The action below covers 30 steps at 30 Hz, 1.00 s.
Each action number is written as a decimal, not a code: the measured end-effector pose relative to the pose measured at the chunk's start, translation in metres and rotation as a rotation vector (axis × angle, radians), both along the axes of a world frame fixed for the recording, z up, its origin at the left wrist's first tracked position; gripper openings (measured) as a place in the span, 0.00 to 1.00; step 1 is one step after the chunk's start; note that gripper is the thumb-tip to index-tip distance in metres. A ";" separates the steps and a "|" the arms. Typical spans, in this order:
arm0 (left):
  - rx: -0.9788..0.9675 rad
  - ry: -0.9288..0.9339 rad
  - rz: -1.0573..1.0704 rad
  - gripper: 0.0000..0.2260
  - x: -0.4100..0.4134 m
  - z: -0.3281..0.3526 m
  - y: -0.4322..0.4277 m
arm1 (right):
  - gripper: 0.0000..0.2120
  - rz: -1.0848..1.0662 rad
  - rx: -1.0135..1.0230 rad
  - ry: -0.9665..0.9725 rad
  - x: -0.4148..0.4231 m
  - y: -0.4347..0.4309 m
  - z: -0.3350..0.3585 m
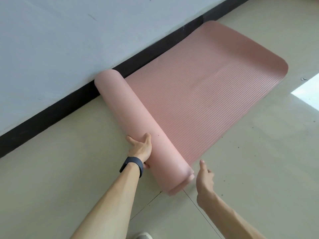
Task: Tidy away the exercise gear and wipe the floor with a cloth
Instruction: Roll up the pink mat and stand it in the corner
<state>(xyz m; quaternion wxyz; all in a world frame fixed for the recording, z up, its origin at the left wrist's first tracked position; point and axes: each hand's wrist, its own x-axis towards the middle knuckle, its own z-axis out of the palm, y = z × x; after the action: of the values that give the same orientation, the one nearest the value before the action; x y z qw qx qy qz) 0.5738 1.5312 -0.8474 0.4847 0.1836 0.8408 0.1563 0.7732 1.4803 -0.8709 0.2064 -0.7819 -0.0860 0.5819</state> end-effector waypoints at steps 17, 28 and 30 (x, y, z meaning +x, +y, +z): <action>0.201 -0.003 0.253 0.49 0.016 -0.019 -0.013 | 0.29 0.340 0.072 0.345 -0.012 0.012 0.010; 0.249 -0.243 0.410 0.56 0.022 -0.012 -0.034 | 0.28 0.909 0.194 0.194 -0.007 0.064 0.002; 0.284 -0.253 0.448 0.55 0.020 -0.014 -0.039 | 0.26 0.898 0.195 0.238 -0.012 0.060 0.000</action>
<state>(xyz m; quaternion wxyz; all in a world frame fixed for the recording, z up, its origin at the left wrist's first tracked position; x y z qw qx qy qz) 0.5934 1.4918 -0.8617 0.5087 0.0386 0.7628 0.3973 0.7617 1.5406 -0.8705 0.0153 -0.5722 -0.4456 0.6883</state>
